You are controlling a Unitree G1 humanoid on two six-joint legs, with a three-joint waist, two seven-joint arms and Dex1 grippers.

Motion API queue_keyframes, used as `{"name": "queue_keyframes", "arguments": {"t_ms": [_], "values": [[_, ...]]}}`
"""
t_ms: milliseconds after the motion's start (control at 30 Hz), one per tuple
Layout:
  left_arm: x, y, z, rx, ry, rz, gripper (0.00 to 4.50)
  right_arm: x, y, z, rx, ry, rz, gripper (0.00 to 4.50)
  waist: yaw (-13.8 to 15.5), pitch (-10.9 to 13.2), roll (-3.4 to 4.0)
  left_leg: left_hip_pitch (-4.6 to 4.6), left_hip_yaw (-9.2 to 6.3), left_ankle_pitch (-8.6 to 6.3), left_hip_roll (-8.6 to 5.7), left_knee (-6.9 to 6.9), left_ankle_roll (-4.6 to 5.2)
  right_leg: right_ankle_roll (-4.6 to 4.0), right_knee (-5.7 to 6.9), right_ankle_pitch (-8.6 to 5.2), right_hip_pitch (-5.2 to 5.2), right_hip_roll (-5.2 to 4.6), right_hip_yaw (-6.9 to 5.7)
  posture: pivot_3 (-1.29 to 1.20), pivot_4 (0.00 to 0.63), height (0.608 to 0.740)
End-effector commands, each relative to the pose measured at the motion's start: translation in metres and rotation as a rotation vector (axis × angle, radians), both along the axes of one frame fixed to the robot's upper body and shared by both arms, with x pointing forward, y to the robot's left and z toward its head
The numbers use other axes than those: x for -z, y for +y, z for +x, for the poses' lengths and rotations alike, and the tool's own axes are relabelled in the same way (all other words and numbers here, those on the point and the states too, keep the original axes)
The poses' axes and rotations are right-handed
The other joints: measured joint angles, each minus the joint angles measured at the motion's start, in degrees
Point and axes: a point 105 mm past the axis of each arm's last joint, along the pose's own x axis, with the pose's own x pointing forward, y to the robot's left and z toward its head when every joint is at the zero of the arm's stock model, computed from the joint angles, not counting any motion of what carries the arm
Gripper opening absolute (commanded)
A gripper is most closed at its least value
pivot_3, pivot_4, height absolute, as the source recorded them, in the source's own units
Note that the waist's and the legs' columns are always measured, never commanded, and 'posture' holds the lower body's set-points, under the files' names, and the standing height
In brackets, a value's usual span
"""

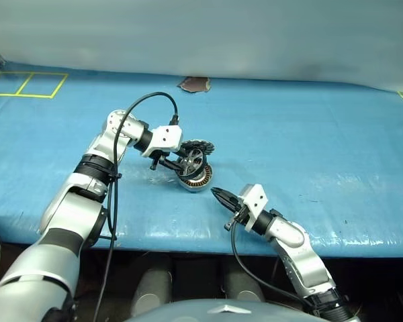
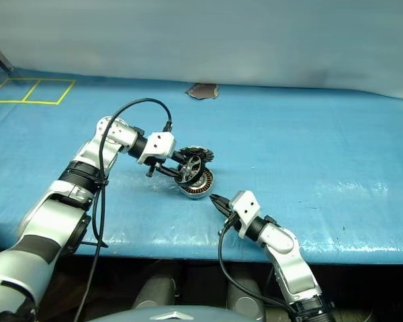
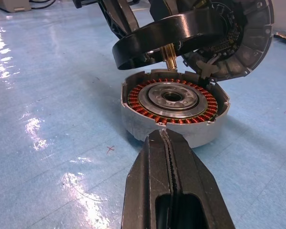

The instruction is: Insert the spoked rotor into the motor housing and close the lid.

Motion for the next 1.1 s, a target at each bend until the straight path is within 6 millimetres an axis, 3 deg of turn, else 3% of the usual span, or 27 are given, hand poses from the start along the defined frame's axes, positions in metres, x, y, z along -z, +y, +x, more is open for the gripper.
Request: {"name": "queue_keyframes", "arguments": {"t_ms": [33, 867, 1067, 1100], "values": [[-0.010, -0.005, 0.003, 0.017, -0.036, -0.020, 1.55, -0.009, 0.000, 0.001, 0.003, -0.046, 0.012, 0.00, 0.0, 0.0, 0.00, 0.00, 0.00, 0.00, 0.00, 0.00, 0.00, 0.00, 0.00, 0.00, 0.00, 0.00, 0.00, 0.00, 0.150, 0.740], [0.005, -0.001, 0.001, 0.013, -0.015, 0.041, 1.55, -0.010, -0.002, 0.002, 0.024, -0.060, 0.002, 0.00, 0.0, 0.0, 0.00, 0.00, 0.00, 0.00, 0.00, 0.00, 0.00, 0.00, 0.00, 0.00, 0.00, 0.00, 0.00, 0.00, 0.150, 0.740], [0.002, -0.004, 0.005, -0.003, -0.062, 0.017, 3.32, -0.009, -0.002, 0.003, 0.029, -0.060, -0.002, 0.00, 0.0, 0.0, 0.00, 0.01, 0.00, 0.00, 0.00, 0.00, 0.00, 0.00, 0.00, 0.00, 0.01, 0.00, 0.01, 0.00, 0.150, 0.740], [0.001, -0.005, 0.005, -0.005, -0.056, 0.005, 3.32, -0.009, -0.002, 0.003, 0.029, -0.060, -0.003, 0.00, 0.0, 0.0, 0.00, 0.00, 0.00, 0.00, 0.00, 0.00, 0.00, 0.00, 0.00, 0.00, 0.00, 0.00, 0.01, 0.00, 0.150, 0.740]]}}
